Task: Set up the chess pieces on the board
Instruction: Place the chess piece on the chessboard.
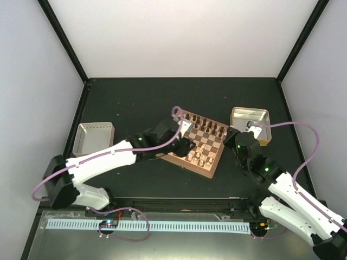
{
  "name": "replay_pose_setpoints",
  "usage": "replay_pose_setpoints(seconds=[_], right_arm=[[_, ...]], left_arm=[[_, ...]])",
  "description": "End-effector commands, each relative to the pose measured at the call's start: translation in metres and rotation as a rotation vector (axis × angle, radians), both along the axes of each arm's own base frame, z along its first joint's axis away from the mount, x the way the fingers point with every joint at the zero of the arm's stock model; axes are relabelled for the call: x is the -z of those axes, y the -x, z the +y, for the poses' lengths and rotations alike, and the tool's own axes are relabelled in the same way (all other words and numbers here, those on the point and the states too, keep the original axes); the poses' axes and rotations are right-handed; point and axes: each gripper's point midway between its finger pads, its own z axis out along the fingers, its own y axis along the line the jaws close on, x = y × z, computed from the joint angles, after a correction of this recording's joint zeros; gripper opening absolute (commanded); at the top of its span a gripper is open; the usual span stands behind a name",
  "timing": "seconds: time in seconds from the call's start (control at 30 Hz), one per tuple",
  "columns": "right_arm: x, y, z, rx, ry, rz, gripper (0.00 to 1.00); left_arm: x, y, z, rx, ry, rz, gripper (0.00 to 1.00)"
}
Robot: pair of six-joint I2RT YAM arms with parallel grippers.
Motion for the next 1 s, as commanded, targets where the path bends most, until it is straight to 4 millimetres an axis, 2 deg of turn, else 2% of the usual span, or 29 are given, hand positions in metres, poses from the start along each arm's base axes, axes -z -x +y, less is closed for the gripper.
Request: replay_pose_setpoints(seconds=[0.0,0.03,0.1,0.23,0.43,0.53,0.7,0.83,0.97], right_arm=[[-0.011,-0.009,0.048,-0.21,-0.091,-0.061,0.15],[-0.014,-0.009,0.06,-0.266,-0.117,-0.07,0.15],[-0.018,-0.011,0.083,-0.364,-0.159,-0.076,0.14],[-0.025,-0.009,0.124,-0.535,-0.266,-0.067,0.13],[-0.019,-0.008,0.163,-0.663,-0.441,0.015,0.1],[-0.018,-0.006,0.173,-0.696,-0.49,0.043,0.1],[-0.021,-0.001,0.177,-0.73,-0.519,0.049,0.1],[-0.026,0.002,0.181,-0.762,-0.544,0.048,0.1],[-0.025,0.005,0.182,-0.781,-0.535,0.055,0.1]], left_arm=[[-0.013,-0.009,0.017,-0.05,0.179,-0.006,0.5],[-0.022,-0.009,0.022,-0.047,0.225,-0.021,0.52],[-0.026,-0.008,0.032,-0.04,0.277,-0.037,0.56],[-0.034,-0.003,0.037,-0.007,0.374,-0.085,0.64],[-0.047,-0.001,0.03,0.055,0.476,-0.13,0.71],[-0.054,-0.004,0.027,0.079,0.51,-0.127,0.73],[-0.05,-0.016,0.021,0.072,0.507,-0.095,0.7],[-0.045,-0.02,0.015,0.089,0.502,-0.06,0.61],[-0.051,-0.026,0.016,0.085,0.5,-0.085,0.47]])
